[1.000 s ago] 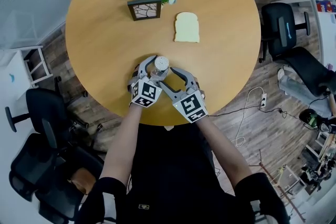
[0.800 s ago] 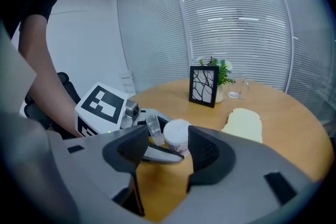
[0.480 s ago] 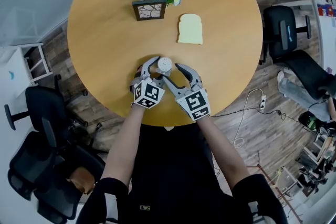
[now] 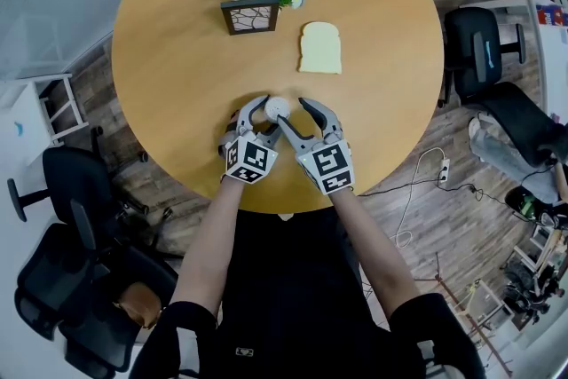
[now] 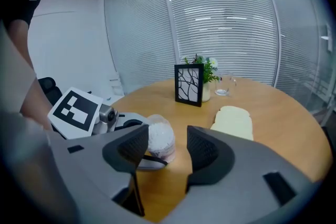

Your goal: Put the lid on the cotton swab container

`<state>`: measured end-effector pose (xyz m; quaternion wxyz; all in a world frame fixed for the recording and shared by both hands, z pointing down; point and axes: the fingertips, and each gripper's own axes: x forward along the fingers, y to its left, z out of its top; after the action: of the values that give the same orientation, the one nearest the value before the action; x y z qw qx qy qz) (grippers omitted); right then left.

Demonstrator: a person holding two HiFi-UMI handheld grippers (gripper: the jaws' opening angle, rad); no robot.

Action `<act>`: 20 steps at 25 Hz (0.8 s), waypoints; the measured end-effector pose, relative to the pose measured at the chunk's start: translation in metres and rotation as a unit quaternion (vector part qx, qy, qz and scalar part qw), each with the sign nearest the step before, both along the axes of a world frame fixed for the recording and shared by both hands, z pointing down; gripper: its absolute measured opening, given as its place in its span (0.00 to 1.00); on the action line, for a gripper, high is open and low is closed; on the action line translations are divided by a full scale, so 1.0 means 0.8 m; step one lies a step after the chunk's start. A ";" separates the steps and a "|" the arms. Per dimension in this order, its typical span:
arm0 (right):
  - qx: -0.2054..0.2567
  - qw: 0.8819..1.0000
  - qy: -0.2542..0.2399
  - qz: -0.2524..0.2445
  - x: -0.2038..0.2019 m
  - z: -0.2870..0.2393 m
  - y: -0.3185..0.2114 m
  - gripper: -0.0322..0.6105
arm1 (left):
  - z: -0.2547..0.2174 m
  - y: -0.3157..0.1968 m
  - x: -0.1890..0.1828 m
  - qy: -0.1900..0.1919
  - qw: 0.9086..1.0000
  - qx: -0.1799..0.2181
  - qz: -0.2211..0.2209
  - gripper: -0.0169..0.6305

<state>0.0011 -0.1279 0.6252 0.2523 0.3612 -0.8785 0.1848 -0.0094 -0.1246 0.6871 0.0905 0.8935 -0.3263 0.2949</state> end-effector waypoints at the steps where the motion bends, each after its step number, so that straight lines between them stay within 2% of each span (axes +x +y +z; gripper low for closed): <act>1: -0.001 1.000 -0.001 0.000 -0.001 0.000 -0.001 0.39 | 0.000 0.000 0.000 0.000 1.000 0.000 0.000 0.42; 16: -0.010 0.999 -0.015 0.026 0.002 0.002 -0.013 0.39 | 0.002 0.000 0.001 -0.001 1.000 0.000 -0.001 0.42; 20: -0.009 0.999 -0.002 0.033 0.004 0.003 -0.022 0.39 | 0.001 0.000 0.000 -0.001 1.000 0.000 -0.001 0.42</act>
<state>0.0043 -0.1456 0.6279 0.2476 0.3868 -0.8650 0.2020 -0.0093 -0.1243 0.6878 0.0904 0.8927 -0.3273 0.2962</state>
